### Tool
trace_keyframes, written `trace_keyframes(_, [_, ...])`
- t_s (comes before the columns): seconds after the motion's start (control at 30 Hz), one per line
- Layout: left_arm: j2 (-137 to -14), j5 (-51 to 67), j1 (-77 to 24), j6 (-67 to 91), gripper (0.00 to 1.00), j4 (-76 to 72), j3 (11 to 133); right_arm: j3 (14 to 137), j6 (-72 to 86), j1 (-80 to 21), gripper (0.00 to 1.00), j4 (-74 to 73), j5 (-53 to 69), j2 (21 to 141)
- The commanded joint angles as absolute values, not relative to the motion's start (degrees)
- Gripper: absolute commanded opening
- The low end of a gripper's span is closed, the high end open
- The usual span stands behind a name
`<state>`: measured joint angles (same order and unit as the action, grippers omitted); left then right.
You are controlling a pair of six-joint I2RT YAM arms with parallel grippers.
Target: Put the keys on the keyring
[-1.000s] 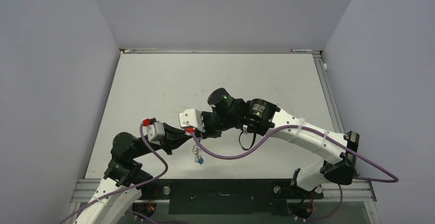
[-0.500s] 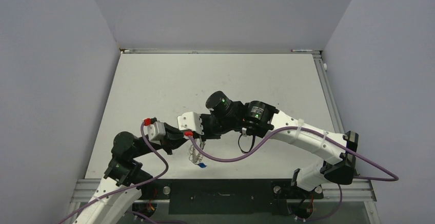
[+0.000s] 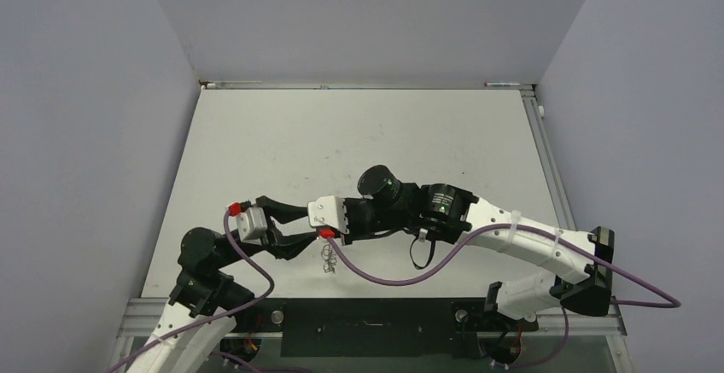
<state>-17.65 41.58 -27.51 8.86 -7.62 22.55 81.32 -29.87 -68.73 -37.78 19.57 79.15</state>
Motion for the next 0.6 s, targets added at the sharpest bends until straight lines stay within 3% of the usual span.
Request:
trace_keyframes(0.0, [-14.36, 39.93, -26.92, 10.04, 0.51, -12.05, 24.26, 75.21, -28.0, -69.26, 0.05, -22.27, 17.54, 70.58])
trace_keyframes(0.27, [-12.75, 40.3, -26.48, 11.54, 0.53, -14.81, 23.29, 59.06, -22.19, -68.9, 0.05, 0.92, 17.75, 58.8])
trace_keyframes(0.57, [-13.7, 43.02, -26.28, 13.97, 0.52, -18.13, 22.41, 38.9, -8.56, -67.59, 0.05, 41.17, 16.26, 51.49])
